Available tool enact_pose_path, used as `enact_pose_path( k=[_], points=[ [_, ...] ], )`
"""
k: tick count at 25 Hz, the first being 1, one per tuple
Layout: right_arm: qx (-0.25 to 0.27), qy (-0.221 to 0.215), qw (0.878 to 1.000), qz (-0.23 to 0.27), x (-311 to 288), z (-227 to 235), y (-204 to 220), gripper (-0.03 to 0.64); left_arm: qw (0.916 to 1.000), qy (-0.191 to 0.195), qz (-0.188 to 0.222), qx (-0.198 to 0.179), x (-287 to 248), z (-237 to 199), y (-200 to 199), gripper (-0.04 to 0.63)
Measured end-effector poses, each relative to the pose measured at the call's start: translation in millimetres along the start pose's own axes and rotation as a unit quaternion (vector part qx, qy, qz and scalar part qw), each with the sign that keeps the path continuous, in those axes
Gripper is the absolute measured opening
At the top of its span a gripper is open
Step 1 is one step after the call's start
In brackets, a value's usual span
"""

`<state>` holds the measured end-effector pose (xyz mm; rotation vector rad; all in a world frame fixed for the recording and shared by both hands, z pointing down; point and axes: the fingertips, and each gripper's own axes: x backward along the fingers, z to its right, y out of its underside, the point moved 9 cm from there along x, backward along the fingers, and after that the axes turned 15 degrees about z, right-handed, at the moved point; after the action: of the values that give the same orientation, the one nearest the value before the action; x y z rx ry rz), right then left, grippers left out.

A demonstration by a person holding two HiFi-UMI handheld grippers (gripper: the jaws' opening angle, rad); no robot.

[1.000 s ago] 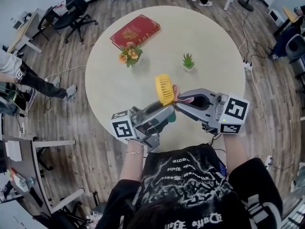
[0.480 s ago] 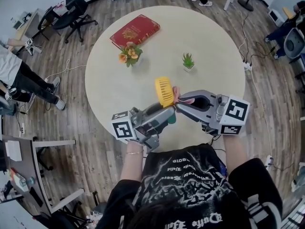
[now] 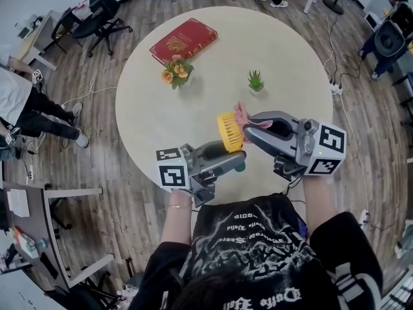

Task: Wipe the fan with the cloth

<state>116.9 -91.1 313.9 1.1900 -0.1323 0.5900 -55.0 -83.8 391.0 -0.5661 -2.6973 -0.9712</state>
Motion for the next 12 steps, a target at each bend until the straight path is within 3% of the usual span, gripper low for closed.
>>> enact_pose_path(
  k=[3,7,10,12],
  points=[
    [-0.007,-0.003,1.000,0.022,-1.5,-2.4,-2.2,0.035,0.9997,-0.020,0.007,0.010,4.0,-6.0,6.9,0.198],
    [-0.027,-0.002,0.998,0.064,10.5,-5.9,-7.3,0.035,0.9954,-0.095,-0.005,0.005,9.2,-19.1,21.6,0.198],
    [-0.026,0.022,0.998,0.060,30.0,-3.0,-8.2,0.035,0.9864,-0.164,-0.012,-0.007,13.2,-30.2,35.1,0.198],
    [-0.028,0.043,0.997,0.056,46.3,-1.6,-7.2,0.035,0.9744,-0.222,-0.023,-0.023,16.3,-38.4,42.1,0.198]
  ],
)
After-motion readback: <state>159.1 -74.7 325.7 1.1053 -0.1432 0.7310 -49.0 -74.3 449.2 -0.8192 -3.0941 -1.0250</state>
